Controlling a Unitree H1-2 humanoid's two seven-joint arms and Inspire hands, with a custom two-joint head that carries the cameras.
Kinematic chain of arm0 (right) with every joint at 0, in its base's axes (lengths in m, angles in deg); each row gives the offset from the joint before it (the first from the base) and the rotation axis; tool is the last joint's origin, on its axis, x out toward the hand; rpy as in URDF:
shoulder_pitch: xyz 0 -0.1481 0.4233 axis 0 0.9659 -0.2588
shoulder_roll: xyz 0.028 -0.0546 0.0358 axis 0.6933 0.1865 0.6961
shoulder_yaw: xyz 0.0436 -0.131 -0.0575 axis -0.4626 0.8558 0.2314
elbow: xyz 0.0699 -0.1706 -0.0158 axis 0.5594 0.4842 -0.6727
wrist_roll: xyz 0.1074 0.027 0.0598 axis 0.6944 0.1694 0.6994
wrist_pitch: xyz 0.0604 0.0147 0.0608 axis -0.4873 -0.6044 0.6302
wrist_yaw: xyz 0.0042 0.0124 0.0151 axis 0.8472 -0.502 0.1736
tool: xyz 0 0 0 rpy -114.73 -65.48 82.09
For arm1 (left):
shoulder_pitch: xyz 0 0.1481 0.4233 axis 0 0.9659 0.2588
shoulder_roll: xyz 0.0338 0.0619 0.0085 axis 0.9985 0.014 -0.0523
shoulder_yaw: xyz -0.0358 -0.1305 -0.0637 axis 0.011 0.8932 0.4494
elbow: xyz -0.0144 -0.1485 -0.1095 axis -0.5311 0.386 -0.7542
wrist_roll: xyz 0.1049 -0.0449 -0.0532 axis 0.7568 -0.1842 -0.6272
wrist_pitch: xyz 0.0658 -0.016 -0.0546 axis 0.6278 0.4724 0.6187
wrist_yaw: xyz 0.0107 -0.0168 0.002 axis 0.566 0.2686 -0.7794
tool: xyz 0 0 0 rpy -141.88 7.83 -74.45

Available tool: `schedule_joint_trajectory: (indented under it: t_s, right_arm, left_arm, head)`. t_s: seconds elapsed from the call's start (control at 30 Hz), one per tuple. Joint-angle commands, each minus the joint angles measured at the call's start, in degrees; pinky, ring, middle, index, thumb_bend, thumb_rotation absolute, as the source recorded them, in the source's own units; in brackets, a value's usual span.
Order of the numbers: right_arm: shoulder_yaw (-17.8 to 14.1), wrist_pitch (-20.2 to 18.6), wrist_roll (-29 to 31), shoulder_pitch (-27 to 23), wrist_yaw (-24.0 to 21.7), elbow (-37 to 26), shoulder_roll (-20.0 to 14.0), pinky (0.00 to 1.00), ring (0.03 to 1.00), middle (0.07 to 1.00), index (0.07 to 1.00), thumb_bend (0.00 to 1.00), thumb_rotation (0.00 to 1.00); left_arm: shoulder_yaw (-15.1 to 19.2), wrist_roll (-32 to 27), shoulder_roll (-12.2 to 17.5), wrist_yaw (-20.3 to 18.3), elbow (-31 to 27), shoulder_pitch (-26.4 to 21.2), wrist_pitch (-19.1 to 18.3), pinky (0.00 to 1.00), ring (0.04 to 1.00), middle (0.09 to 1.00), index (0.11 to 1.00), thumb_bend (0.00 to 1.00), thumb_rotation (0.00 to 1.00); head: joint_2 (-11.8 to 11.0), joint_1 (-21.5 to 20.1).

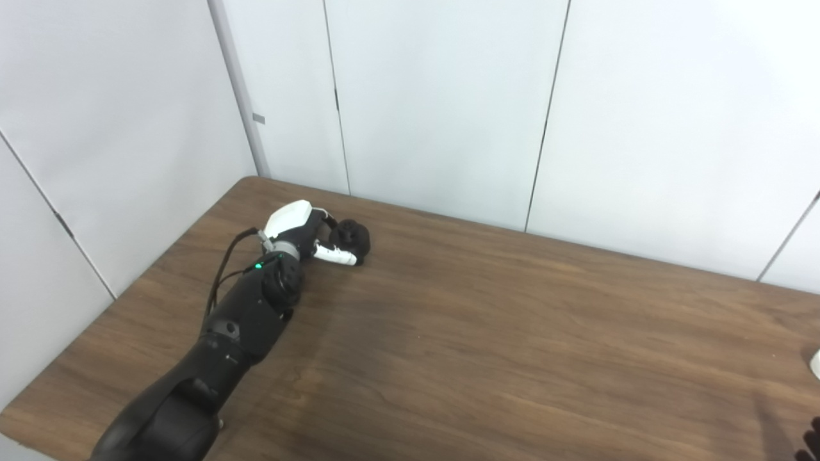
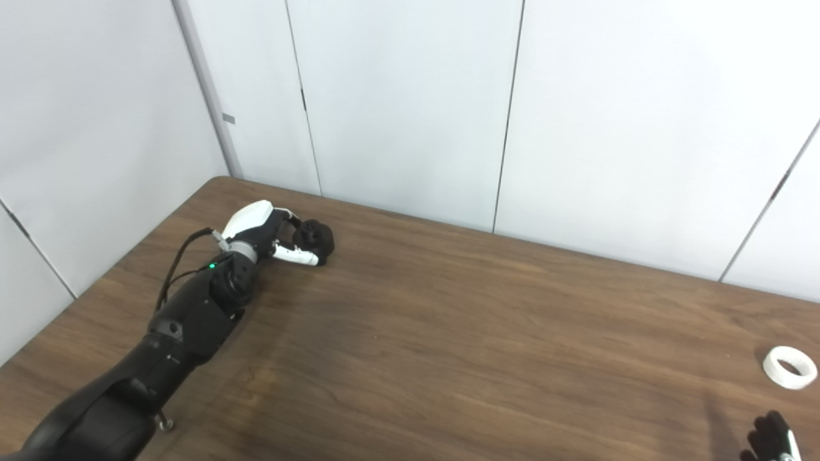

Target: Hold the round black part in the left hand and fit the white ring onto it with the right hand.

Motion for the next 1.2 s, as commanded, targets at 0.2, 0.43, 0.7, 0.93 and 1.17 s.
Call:
schedule_joint_trajectory:
  t_s: [0.2, 0.43, 0.7, 0.93, 1.17]
  right_arm:
    - [0.82, 0.39, 0.31, 2.25, 0.37, 1.41, 1.54, 1.00, 1.000, 1.000, 1.000, 0.65, 1.00]
    - [0.82, 0.78, 0.65, 2.19, 0.17, 1.65, 1.58, 1.00, 1.000, 1.000, 1.000, 0.65, 1.00]
    - [0.76, 0.67, 0.64, 2.24, 0.17, 1.59, 1.50, 1.00, 1.000, 1.000, 1.000, 0.65, 1.00]
    - [0.77, 0.58, 0.46, 2.29, 0.18, 1.54, 1.37, 1.00, 1.000, 1.000, 1.000, 0.64, 1.00]
    - [0.76, 0.80, 0.64, 2.27, 0.09, 1.64, 1.40, 1.00, 1.000, 1.000, 1.000, 0.63, 1.00]
  left_arm:
    - [-0.22, 0.40, 1.28, 0.27, -0.49, -3.02, 1.12, 1.00, 1.000, 0.930, 0.755, 0.86, 0.30]
    - [0.08, 0.05, 1.24, -0.03, -1.12, -2.89, 1.00, 1.00, 1.000, 0.927, 0.755, 0.86, 0.31]
    - [0.01, 0.03, 1.18, 0.26, -0.39, -3.06, 1.99, 1.00, 0.999, 0.924, 0.746, 0.89, 0.34]
    - [-0.07, 0.14, 1.24, 0.11, -0.55, -3.12, 1.90, 1.00, 0.996, 0.924, 0.744, 0.88, 0.33]
    - [-0.04, 0.11, 1.13, 0.05, -0.49, -3.25, 1.69, 1.00, 1.000, 0.929, 0.747, 0.88, 0.32]
  head:
    - [0.14, -0.02]
    - [0.18, 0.07]
    - [0.21, -0.06]
    - [0.21, -0.06]
    - [0.21, -0.06]
